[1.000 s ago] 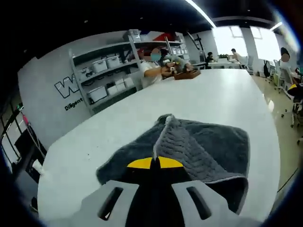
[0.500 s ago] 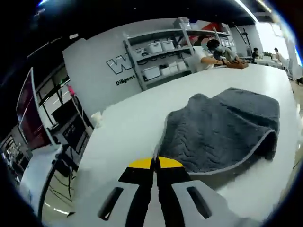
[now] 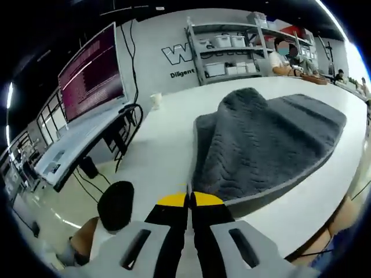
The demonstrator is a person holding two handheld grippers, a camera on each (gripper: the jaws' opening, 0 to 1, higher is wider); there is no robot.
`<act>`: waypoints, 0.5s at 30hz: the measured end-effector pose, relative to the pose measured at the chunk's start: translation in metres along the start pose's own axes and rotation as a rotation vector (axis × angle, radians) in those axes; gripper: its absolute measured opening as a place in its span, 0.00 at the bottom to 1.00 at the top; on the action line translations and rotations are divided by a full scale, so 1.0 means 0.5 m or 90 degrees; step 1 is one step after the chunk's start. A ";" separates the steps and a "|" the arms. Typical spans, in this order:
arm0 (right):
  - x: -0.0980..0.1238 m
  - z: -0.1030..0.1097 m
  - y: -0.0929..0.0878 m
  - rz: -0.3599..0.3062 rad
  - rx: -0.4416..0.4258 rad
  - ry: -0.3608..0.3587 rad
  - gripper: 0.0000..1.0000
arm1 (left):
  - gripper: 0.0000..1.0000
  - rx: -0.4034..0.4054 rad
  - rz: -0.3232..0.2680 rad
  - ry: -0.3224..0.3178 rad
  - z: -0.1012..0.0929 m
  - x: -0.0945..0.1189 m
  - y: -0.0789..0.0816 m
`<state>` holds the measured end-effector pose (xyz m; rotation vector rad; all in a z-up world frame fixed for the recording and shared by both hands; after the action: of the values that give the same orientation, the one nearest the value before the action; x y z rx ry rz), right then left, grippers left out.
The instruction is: Open the folded towel by lifting each exposed corner and separating the folded layers until the towel lies flat within the target outline without major curled edges
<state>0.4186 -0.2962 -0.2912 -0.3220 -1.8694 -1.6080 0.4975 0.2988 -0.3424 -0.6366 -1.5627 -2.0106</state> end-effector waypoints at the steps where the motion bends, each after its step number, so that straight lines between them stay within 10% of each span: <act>1: -0.001 0.000 -0.001 0.002 0.000 0.000 0.99 | 0.02 0.001 0.005 0.000 0.002 0.003 -0.007; 15: -0.009 -0.002 -0.008 0.010 0.001 0.005 0.99 | 0.05 0.051 -0.076 -0.086 -0.005 0.050 0.005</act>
<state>0.4200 -0.2970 -0.2971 -0.3284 -1.8584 -1.5951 0.4800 0.2930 -0.3250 -0.6755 -1.7897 -2.0144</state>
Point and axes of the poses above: the point that each gripper's makers call its tool centre point, and the gripper's own axes: x roughly backward along the fingers, z roughly to its left, y roughly out of its top, the point moved 7 cm from there along x, roughly backward along the fingers, and after that the axes turned 11 degrees about z, right-handed, at the moved point
